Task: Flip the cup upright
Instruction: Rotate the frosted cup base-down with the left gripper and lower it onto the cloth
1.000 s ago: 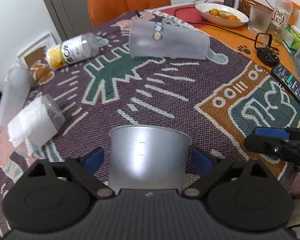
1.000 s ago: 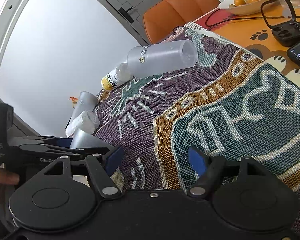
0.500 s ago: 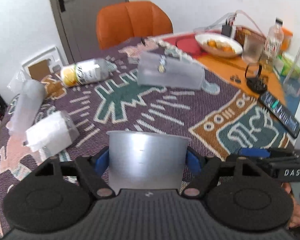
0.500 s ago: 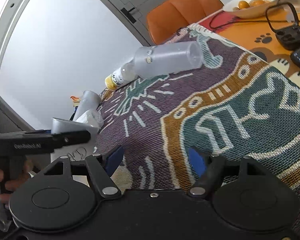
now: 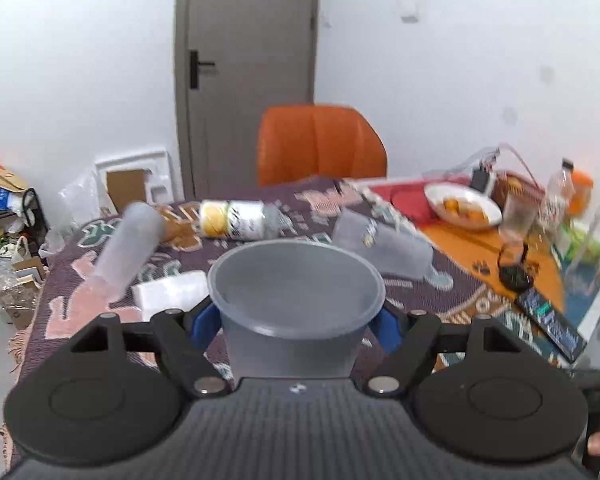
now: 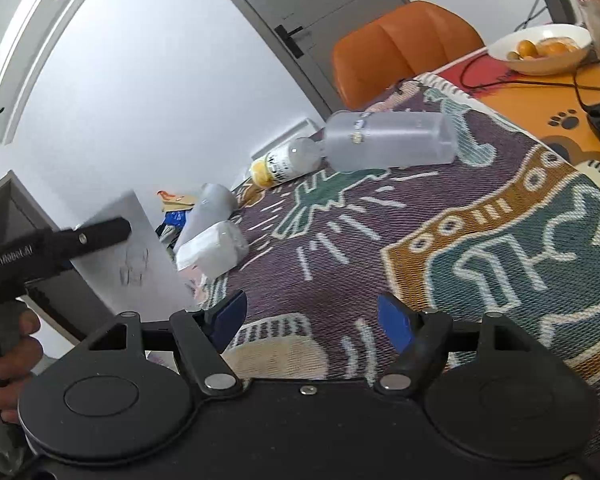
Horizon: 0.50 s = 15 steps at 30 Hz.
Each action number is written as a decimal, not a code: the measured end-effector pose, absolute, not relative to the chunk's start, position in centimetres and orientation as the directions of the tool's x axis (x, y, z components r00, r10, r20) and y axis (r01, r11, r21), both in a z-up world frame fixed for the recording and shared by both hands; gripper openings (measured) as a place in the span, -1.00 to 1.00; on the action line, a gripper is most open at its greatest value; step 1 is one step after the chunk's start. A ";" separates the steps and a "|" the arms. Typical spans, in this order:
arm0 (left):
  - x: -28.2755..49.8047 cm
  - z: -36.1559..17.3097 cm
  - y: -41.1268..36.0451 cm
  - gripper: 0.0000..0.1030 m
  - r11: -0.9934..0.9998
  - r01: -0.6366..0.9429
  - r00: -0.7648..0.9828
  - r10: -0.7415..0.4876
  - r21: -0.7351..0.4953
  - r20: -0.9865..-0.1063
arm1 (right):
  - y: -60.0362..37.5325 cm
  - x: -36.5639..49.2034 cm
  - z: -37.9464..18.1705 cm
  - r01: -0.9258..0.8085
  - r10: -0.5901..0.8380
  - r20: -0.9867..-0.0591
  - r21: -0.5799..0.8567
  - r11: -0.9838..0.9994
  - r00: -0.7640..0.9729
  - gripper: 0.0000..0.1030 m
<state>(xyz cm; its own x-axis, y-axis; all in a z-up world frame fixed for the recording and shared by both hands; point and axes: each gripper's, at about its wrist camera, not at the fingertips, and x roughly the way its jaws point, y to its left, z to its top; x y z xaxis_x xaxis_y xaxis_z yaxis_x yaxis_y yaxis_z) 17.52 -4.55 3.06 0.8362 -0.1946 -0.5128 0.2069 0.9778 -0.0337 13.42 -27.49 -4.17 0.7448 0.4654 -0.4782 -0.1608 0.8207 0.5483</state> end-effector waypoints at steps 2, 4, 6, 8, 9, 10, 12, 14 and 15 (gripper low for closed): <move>17.2 3.3 -4.0 0.47 0.981 0.189 0.853 -0.185 -0.041 -0.489 | -26.9 13.2 -3.8 -0.171 0.467 -0.478 0.540 0.824 0.744 0.42; 17.1 3.3 -3.4 0.46 0.981 0.183 0.857 -0.191 -0.065 -0.479 | -26.4 13.1 -3.5 -0.180 0.470 -0.477 0.534 0.826 0.743 0.42; 17.1 3.2 -3.0 0.46 0.980 0.179 0.859 -0.198 -0.086 -0.473 | -26.0 13.1 -3.3 -0.184 0.468 -0.479 0.526 0.830 0.742 0.42; 17.1 3.0 -2.7 0.47 0.979 0.177 0.861 -0.202 -0.098 -0.466 | -25.7 13.1 -3.2 -0.184 0.465 -0.483 0.519 0.835 0.742 0.42; 17.1 2.8 -2.6 0.47 0.979 0.177 0.862 -0.205 -0.104 -0.463 | -25.6 13.1 -3.2 -0.184 0.463 -0.485 0.517 0.836 0.742 0.42; 17.0 2.6 -2.4 0.47 0.978 0.179 0.861 -0.209 -0.108 -0.463 | -25.5 13.1 -3.2 -0.183 0.461 -0.488 0.514 0.838 0.741 0.42; 17.2 2.2 -2.3 0.47 0.977 0.181 0.858 -0.212 -0.111 -0.467 | -25.3 13.1 -3.2 -0.180 0.457 -0.495 0.509 0.842 0.739 0.42; 17.4 1.5 -2.4 0.48 0.975 0.189 0.845 -0.223 -0.120 -0.486 | -25.1 13.1 -3.2 -0.176 0.453 -0.502 0.505 0.845 0.737 0.42; 17.6 1.2 -2.5 0.49 0.974 0.195 0.838 -0.228 -0.119 -0.496 | -25.0 13.1 -3.3 -0.175 0.452 -0.505 0.503 0.847 0.736 0.42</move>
<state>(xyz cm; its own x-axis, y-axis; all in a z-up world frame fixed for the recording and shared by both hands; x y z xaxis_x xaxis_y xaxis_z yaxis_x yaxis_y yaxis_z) 17.57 -2.45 1.24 0.8378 -0.2284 -0.4960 0.1952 0.9736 -0.1186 13.12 -25.01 -3.26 0.7357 0.4517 -0.5047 -0.1749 0.8465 0.5028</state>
